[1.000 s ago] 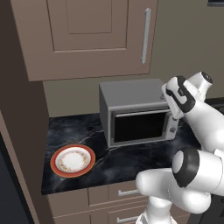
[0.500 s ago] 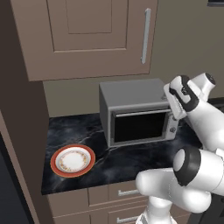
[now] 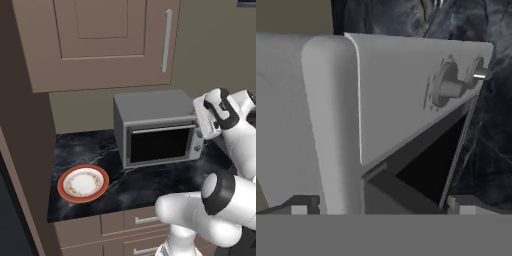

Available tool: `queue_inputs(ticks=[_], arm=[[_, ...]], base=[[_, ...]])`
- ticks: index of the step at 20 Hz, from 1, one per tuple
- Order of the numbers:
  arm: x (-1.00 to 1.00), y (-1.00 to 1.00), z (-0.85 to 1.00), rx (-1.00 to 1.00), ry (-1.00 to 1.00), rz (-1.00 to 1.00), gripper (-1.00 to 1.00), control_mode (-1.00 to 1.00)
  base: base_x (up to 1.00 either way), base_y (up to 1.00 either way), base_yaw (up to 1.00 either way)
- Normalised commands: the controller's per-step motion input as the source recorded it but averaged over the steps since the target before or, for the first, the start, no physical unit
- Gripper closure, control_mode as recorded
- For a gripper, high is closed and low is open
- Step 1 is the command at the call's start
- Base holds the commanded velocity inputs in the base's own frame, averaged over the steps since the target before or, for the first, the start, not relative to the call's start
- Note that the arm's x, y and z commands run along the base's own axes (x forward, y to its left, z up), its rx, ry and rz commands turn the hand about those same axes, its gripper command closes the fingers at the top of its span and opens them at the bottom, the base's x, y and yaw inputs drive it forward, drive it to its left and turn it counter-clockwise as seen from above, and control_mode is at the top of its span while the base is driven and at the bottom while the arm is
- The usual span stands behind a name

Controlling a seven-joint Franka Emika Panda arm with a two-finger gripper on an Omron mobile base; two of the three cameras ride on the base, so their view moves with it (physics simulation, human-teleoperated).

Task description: Pick up the bagel from the plate, place it on the toaster oven rack, close the door, and set the timer.

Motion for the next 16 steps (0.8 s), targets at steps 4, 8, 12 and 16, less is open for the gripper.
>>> queue_inputs(ticks=[4,8,12,16], arm=[[-0.65,-1.0,0.27,0.15,0.0,0.07,-1.0,-1.0],[-0.49,-1.0,0.32,0.17,0.02,0.07,-1.0,-1.0],[-0.35,-1.0,0.38,0.16,0.02,0.08,-1.0,-1.0],[-0.53,-0.44,0.31,0.06,0.0,0.22,-1.0,-1.0]], base=[[0.0,0.0,0.0],[0.0,0.0,0.0],[0.0,0.0,0.0],[0.0,0.0,0.0]])
